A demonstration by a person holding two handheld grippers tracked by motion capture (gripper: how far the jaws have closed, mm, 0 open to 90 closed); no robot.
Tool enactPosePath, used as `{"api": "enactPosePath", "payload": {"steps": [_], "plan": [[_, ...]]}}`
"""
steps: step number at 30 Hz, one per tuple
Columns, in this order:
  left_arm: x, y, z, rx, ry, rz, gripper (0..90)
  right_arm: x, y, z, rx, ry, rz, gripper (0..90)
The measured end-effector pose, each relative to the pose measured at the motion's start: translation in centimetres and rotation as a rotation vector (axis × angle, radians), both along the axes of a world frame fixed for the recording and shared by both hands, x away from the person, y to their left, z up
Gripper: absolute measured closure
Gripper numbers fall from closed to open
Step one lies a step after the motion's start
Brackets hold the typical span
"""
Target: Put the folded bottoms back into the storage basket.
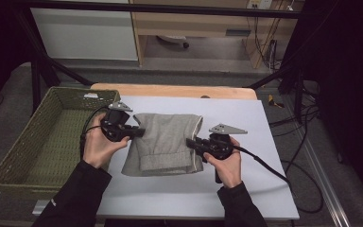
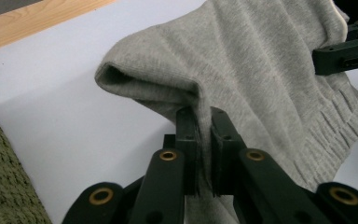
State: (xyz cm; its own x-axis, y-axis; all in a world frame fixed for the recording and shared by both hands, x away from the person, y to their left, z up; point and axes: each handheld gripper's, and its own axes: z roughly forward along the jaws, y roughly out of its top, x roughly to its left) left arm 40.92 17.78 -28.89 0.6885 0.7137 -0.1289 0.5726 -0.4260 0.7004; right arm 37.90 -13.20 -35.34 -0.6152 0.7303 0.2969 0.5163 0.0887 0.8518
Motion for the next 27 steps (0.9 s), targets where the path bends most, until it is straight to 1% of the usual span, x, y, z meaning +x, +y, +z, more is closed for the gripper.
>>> {"api": "enactPosePath", "payload": {"steps": [6,12,16,22,27], "plan": [[-0.3,0.5,0.6,0.0,-0.006,0.003,83.9,-0.2,0.4,0.5,-0.001,-0.014,0.01,74.3],[-0.4,1.4,1.0,-0.018,-0.01,0.008,83.9,-0.2,1.0,0.8,0.009,-0.02,0.018,74.3],[-0.4,1.8,1.3,-0.013,-0.013,0.008,83.9,-0.2,1.4,1.0,0.01,-0.022,0.024,74.3],[-0.4,2.4,1.9,-0.022,-0.021,0.013,83.9,-0.1,1.9,1.5,0.014,-0.035,0.027,74.3],[-0.4,2.9,2.2,-0.018,-0.025,0.016,83.9,-0.1,2.4,1.8,0.014,-0.043,0.03,74.3]]}}
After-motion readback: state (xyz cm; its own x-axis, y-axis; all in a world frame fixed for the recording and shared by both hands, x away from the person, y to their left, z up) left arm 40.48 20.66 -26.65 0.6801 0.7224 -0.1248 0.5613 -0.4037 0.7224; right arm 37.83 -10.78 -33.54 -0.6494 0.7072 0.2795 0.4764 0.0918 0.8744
